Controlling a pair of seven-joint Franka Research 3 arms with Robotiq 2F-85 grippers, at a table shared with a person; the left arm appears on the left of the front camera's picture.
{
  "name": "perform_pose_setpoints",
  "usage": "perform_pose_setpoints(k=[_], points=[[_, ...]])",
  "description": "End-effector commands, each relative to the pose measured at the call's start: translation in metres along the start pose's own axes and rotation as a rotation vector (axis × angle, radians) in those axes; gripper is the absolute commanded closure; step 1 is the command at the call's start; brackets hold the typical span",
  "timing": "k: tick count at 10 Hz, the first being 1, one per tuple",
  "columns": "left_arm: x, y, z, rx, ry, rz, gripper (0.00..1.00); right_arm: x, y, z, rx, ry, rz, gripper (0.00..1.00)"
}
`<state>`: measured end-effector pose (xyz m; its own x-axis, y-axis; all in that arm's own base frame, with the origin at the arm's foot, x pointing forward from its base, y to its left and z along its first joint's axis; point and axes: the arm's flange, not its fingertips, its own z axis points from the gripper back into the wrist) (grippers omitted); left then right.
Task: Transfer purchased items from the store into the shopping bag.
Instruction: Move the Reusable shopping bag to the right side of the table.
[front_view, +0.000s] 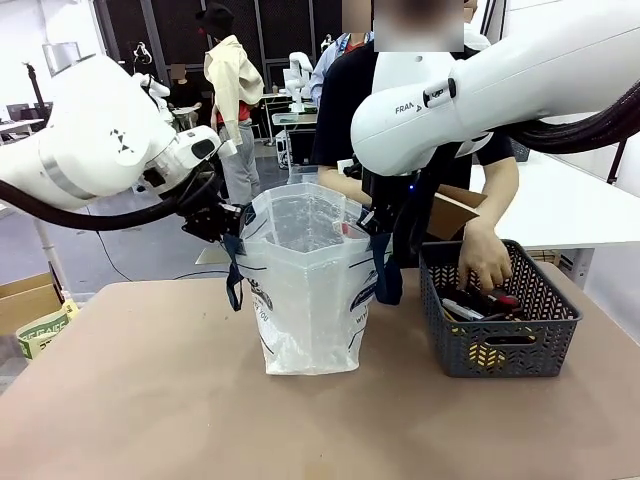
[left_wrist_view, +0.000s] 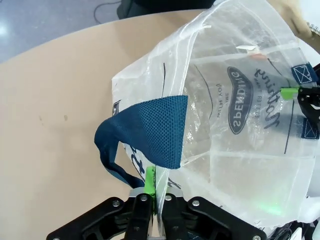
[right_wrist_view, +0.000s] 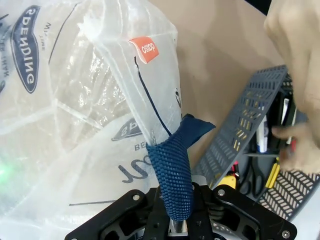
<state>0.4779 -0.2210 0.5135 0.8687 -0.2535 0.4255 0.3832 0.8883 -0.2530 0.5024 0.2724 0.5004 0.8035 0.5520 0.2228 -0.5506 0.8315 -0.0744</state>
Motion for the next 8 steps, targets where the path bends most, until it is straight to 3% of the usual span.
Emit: perform_pose_setpoints(k=[1, 4, 5, 8], points=[[-0.0157, 0.0042, -0.002, -0.025, -0.025, 0.013, 1.0, -0.0006, -0.0004, -0.0009, 0.0, 0.002, -0.001, 1.0], [-0.018, 0.0034, -0.0018, -0.019, 0.015, -0.04, 1.0, -0.0006, -0.0004, -0.0009, 0.0, 0.002, -0.001, 1.0], [-0.0122, 0.0027, -0.0043, -0.003, 0.001, 0.014, 1.0, -0.0006, -0.0004, -0.0009, 0.0, 0.002, -0.001, 1.0], [-0.0122, 0.0027, -0.0043, -0.003, 0.001, 0.014, 1.0, -0.0006, -0.0004, -0.0009, 0.0, 0.002, -0.001, 1.0]])
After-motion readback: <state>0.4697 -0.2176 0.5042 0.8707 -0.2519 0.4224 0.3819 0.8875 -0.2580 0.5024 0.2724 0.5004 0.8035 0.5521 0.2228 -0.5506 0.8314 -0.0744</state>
